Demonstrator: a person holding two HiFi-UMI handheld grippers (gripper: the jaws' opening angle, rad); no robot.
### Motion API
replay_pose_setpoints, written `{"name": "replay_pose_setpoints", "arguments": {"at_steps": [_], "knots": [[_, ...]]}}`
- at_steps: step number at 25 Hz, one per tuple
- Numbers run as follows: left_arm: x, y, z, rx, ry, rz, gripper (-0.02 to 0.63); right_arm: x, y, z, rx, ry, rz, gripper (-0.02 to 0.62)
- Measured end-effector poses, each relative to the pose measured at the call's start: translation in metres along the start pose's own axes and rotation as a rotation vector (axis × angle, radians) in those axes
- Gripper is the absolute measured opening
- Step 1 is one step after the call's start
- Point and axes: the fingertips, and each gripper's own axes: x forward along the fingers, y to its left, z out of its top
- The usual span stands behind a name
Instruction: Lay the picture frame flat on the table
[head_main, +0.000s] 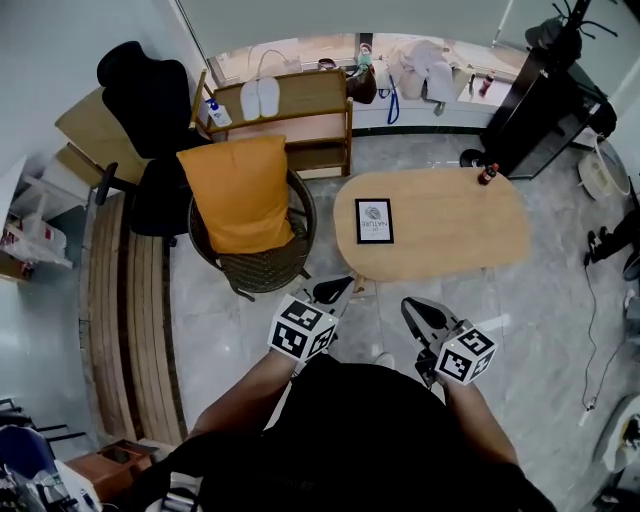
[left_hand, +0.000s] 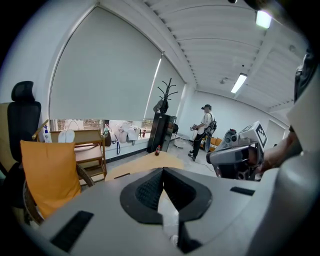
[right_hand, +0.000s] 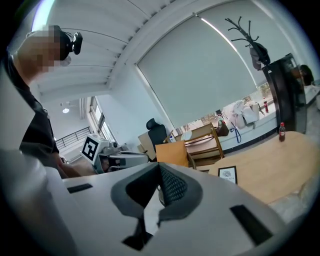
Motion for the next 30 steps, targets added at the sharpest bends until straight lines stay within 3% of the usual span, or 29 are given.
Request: {"name": "replay_pose_setpoints", "arguments": {"at_steps": [10,30], "knots": [[-0.006,-0.031,0.0,0.036,-0.003,0.016,0.005,-0.02,0.003,-0.002,-0.074,-0.028,0.012,0.002],[-0.017,-0.04,-0.008,0.062,0.004,0.032,0.005,-0.036,-0.01,-0.012,-0.076,-0.014,-0.047,0.002]]}}
